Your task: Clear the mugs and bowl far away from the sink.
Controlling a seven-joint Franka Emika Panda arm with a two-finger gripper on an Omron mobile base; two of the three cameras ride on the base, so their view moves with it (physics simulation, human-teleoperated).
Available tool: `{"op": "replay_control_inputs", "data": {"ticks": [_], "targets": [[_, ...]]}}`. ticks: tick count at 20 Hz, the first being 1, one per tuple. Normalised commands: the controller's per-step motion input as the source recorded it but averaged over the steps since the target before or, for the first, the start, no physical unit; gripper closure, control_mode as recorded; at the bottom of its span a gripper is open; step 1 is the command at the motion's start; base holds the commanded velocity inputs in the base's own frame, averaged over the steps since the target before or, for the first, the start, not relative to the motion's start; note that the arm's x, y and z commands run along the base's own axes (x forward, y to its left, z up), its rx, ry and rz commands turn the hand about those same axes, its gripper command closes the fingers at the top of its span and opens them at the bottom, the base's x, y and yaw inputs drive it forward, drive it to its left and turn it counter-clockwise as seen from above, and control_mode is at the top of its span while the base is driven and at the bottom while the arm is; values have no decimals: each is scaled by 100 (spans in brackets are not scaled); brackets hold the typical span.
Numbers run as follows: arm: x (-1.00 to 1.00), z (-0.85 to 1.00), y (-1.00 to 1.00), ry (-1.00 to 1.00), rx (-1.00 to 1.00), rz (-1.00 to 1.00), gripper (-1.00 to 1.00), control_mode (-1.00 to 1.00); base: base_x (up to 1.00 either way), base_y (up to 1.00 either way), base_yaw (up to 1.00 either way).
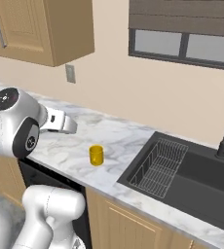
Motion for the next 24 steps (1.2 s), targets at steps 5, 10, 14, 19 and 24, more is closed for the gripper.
{"op": "replay_control_inputs", "data": {"ticks": [5, 10, 14, 19, 24], "targets": [[0, -2, -2, 2, 0, -1, -100, -100, 1, 0, -9], [15, -19, -6, 17, 0, 0, -100, -100, 0, 0, 0], [18, -10, -9, 13, 0, 1, -100, -100, 0, 0, 0], [28, -26, -10, 0, 0, 6, -100, -100, 0, 0, 0], [26, -52, -18, 9, 0, 12, -100, -100, 0, 0, 0]]}}
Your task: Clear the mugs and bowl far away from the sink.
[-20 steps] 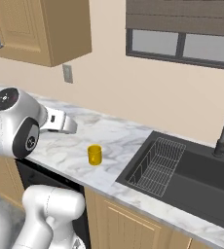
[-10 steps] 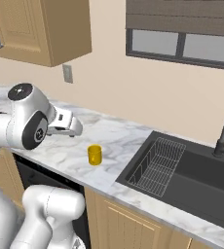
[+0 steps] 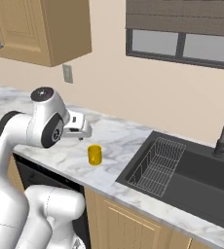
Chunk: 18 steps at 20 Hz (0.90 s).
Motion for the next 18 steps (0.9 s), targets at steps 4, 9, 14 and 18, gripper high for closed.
{"op": "replay_control_inputs", "data": {"ticks": [4, 9, 14, 18], "targets": [[23, -42, -7, 6, 0, 7, -100, -100, 0, 0, 0], [22, -42, -2, 1, 0, 0, -100, -100, 0, 0, 0], [19, -41, -10, 1, 0, -2, -100, -100, 0, 0, 0], [9, -39, -9, 1, 0, -6, -100, -100, 0, 0, 0]]}}
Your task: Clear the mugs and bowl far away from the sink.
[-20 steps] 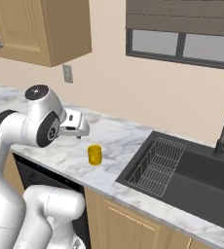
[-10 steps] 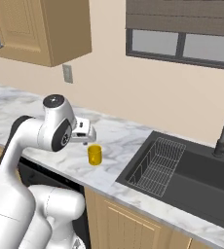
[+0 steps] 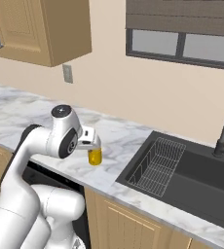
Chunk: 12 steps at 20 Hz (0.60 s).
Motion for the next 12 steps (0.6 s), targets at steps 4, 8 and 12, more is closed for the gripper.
{"op": "replay_control_inputs", "data": {"ticks": [4, 8, 12], "targets": [[10, -44, -5, 0, 0, -6, -100, -100, 0, 0, 0], [17, -38, -7, 0, 0, -4, -100, -100, 0, 0, 0], [19, -34, -16, 2, 0, -3, -100, -100, 0, 0, 0]]}}
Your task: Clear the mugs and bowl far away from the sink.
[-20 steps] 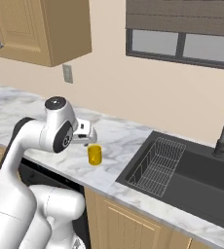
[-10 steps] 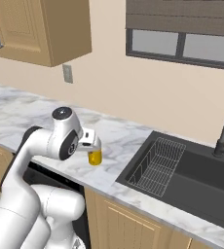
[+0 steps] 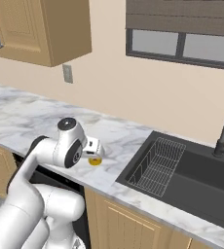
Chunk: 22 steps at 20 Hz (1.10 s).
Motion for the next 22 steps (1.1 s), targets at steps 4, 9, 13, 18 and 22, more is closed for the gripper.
{"op": "replay_control_inputs", "data": {"ticks": [4, 9, 13, 18, 22], "targets": [[30, -34, -8, 8, 0, -1, -100, -100, 0, 0, 0], [42, -23, -2, 8, 0, 0, -100, -100, 0, 0, 0], [38, -14, 0, 6, 0, 0, -100, -100, 0, 0, 0], [27, -23, -1, 8, 0, 0, -100, -100, 0, 0, 0], [7, -32, -6, 9, 1, 0, -100, -100, 0, 0, 0]]}}
